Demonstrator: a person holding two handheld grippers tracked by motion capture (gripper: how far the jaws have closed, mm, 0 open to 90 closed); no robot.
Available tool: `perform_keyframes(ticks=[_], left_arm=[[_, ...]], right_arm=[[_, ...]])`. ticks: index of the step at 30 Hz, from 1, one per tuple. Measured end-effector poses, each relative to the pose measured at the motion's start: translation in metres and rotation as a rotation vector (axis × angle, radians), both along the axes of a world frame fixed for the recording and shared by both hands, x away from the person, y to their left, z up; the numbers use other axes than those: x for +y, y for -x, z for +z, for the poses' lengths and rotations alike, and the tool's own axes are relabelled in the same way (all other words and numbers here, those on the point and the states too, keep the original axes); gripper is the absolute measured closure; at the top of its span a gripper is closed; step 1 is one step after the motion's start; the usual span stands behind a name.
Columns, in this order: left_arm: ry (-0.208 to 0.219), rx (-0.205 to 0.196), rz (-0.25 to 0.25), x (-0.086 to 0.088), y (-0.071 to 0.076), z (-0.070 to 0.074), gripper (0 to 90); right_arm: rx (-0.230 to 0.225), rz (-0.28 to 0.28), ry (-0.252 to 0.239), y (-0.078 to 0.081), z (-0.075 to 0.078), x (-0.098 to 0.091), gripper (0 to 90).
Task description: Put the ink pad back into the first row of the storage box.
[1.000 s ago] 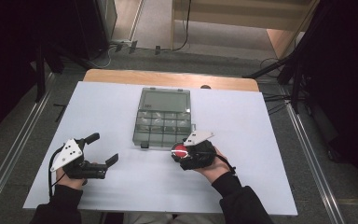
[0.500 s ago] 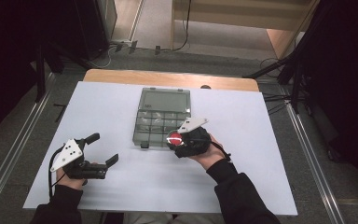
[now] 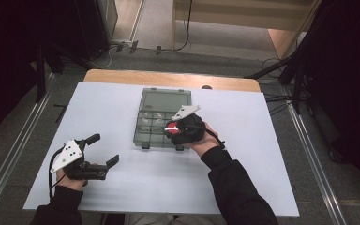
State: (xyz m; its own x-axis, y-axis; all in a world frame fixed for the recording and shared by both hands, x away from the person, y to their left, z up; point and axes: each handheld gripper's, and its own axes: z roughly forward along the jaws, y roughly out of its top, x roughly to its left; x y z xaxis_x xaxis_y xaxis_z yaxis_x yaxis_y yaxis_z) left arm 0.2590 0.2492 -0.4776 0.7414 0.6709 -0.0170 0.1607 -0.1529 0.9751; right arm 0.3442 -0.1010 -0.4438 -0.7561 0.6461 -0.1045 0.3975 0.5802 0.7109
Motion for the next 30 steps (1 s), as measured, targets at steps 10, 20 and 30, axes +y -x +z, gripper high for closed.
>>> perform_keyframes(ticks=[10, 20, 30], left_arm=[[0.002, 0.002, 0.0, 0.0, 0.0, 0.0, 0.0], [0.003, 0.002, -0.003, 0.0, 0.0, 0.0, 0.0], [0.004, 0.003, -0.006, 0.0, -0.001, 0.0, 0.0]], right_arm=[[0.017, -0.024, 0.008, -0.019, -0.005, 0.006, 30.9], [0.007, -0.08, 0.008, -0.045, -0.007, 0.01, 30.9], [0.033, -0.104, 0.024, -0.061, -0.01, 0.019, 30.9]])
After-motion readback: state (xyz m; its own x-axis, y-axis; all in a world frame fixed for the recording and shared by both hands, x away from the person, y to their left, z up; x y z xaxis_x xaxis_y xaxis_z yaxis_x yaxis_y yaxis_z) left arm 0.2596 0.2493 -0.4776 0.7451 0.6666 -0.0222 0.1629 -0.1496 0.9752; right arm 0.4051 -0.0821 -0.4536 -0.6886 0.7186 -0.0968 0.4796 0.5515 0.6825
